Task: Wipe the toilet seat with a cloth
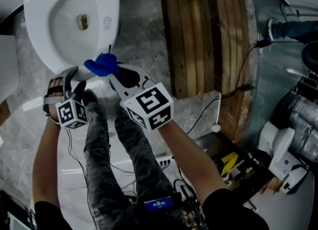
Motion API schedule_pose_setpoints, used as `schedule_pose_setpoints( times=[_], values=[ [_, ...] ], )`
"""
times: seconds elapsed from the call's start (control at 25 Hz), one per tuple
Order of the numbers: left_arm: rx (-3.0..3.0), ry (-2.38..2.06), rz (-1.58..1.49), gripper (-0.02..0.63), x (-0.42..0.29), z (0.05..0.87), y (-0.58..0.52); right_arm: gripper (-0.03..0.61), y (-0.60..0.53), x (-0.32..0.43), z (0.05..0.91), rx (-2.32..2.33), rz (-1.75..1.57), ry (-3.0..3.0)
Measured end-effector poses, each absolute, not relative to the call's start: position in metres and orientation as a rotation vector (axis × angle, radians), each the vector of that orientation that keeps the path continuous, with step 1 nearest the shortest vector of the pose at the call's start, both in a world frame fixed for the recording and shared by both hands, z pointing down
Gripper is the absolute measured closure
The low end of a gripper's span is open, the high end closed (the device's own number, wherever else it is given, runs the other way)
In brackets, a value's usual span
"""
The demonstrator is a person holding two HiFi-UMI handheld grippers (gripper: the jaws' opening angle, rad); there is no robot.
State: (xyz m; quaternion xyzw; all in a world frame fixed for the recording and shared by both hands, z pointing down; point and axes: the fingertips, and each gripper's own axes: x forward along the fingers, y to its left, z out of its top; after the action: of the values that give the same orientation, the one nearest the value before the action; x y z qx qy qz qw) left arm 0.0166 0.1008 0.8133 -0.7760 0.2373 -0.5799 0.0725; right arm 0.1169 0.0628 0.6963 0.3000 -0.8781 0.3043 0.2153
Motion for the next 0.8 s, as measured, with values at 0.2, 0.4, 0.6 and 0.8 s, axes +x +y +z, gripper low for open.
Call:
schedule_pose_setpoints(
  times=[0.2,0.4,0.6,0.8],
  values=[
    [-2.296,0.692,-1.764,0.344,0.018,0.813,0.103,0.531,0.068,0.129,0.698,0.832,0.85,-2.424],
    [-2.298,0.719,-1.741,0.348,0.017,0.8,0.105,0.531,0.069,0.141,0.69,0.829,0.833,-2.427],
    [-2.317,0.755,-1.658,0.354,0.02,0.76,0.111,0.531,0.076,0.152,0.68,0.799,0.821,-2.422],
    [-2.318,0.808,-1.55,0.354,0.017,0.703,0.113,0.531,0.089,0.149,0.67,0.717,0.841,-2.414]
  ],
)
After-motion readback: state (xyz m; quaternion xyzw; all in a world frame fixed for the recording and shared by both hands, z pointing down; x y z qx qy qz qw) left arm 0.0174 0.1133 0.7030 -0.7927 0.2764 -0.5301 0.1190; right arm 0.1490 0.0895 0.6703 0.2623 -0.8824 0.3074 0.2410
